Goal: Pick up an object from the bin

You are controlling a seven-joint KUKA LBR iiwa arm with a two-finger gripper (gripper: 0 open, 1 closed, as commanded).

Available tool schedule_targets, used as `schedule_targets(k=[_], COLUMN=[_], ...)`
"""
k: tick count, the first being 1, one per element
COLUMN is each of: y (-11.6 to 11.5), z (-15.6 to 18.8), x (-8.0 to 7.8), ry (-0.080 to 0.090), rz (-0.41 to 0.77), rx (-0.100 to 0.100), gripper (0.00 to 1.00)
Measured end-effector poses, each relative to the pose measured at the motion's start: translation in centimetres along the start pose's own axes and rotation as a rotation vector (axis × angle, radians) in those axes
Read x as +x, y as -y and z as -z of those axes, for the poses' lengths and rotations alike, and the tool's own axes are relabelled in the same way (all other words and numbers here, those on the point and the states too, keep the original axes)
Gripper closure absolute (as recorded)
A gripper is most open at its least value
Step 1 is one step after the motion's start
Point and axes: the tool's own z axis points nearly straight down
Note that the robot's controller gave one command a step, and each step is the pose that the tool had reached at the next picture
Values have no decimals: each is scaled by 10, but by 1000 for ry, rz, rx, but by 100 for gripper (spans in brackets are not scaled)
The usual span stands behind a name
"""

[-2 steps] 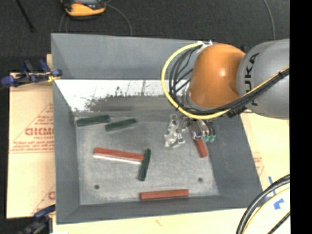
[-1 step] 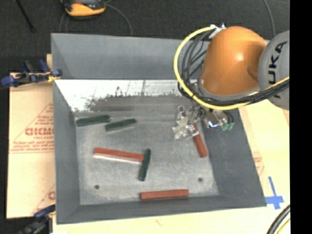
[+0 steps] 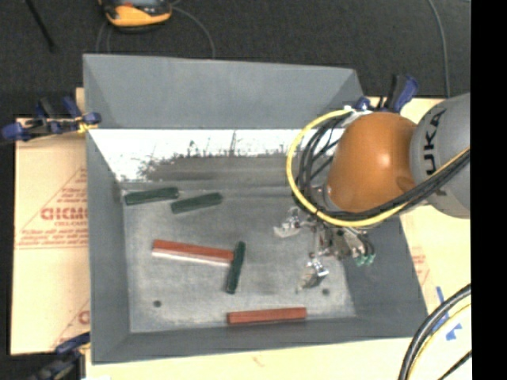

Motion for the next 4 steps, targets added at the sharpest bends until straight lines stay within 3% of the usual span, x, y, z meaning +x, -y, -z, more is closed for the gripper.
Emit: schedule_targets(k=[1,2,3,4], y=[0,-8,-56,-57], z=[3,-35,-87,-87], x=[-2,-40,-76,-76], ry=[7,16,0,0], rz=[2,60,206,206], rx=[3,8,8,8], gripper=[0,0,100,100])
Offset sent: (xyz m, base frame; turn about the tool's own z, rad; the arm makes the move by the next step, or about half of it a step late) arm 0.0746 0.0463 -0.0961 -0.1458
